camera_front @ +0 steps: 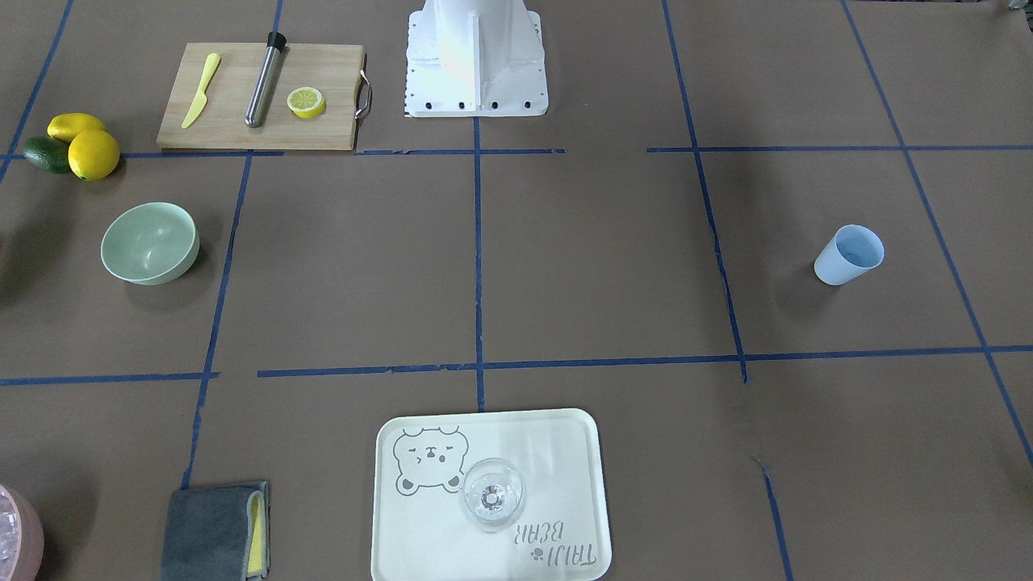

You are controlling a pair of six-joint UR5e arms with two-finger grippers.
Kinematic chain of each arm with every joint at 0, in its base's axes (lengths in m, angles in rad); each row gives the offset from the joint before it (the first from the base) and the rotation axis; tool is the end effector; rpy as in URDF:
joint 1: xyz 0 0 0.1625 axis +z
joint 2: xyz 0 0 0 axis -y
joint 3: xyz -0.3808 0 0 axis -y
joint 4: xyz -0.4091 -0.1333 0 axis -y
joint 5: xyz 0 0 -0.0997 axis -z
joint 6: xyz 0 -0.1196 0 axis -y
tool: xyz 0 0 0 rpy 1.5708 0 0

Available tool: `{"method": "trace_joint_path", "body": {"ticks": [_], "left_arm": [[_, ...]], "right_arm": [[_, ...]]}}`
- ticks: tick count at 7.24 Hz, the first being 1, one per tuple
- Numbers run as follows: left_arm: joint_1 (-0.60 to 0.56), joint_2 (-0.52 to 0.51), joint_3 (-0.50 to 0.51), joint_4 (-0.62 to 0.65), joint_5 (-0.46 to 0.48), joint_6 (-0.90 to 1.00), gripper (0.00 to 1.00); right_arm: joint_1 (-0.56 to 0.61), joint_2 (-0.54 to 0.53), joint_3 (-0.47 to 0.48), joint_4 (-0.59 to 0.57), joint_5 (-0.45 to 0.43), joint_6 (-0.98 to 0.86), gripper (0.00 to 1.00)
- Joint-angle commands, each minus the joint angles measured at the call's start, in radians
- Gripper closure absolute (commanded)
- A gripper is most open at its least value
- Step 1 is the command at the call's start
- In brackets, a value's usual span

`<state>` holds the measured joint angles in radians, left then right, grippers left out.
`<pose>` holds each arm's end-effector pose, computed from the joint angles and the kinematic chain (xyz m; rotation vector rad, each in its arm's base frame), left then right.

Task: Pour ice into bowl

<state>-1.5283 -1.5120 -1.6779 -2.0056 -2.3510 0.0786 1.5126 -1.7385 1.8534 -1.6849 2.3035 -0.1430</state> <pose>-0.0273 -0.5156 0.5519 0.4731 0.7582 0.3013 0.0275 -0.4450 0.5799 0.0319 -0.7332 -0.1924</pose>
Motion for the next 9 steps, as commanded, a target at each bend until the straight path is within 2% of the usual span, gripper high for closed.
{"method": "trace_joint_path", "body": {"ticks": [1, 2, 3, 4, 5, 6, 8, 9], "left_arm": [[-0.001, 0.006, 0.004, 0.004, -0.002, 0.000, 0.00], [-0.001, 0.010, 0.003, 0.004, -0.004, 0.000, 0.00], [-0.001, 0.012, 0.000, 0.004, -0.005, 0.000, 0.00], [-0.001, 0.012, 0.001, 0.004, -0.023, 0.000, 0.00], [-0.001, 0.012, 0.000, 0.002, -0.034, 0.000, 0.00], [-0.001, 0.012, 0.000, -0.001, -0.034, 0.000, 0.00], [-0.001, 0.012, 0.000, -0.004, -0.034, 0.000, 0.00], [-0.001, 0.012, 0.000, -0.004, -0.034, 0.000, 0.00]], "right_arm": [[-0.008, 0.028, 0.043, 0.043, 0.008, -0.003, 0.00], [-0.009, 0.013, 0.033, 0.192, 0.048, 0.005, 0.00], [-0.049, 0.014, 0.029, 0.258, 0.160, 0.014, 0.00], [-0.087, 0.016, 0.035, 0.269, 0.231, 0.067, 0.00], [-0.170, 0.016, 0.044, 0.331, 0.222, 0.185, 0.00], [-0.272, 0.019, 0.047, 0.412, 0.152, 0.370, 0.00], [-0.481, 0.019, 0.041, 0.551, -0.058, 0.694, 0.00], [-0.561, 0.014, 0.018, 0.580, -0.167, 0.753, 0.00]]}}
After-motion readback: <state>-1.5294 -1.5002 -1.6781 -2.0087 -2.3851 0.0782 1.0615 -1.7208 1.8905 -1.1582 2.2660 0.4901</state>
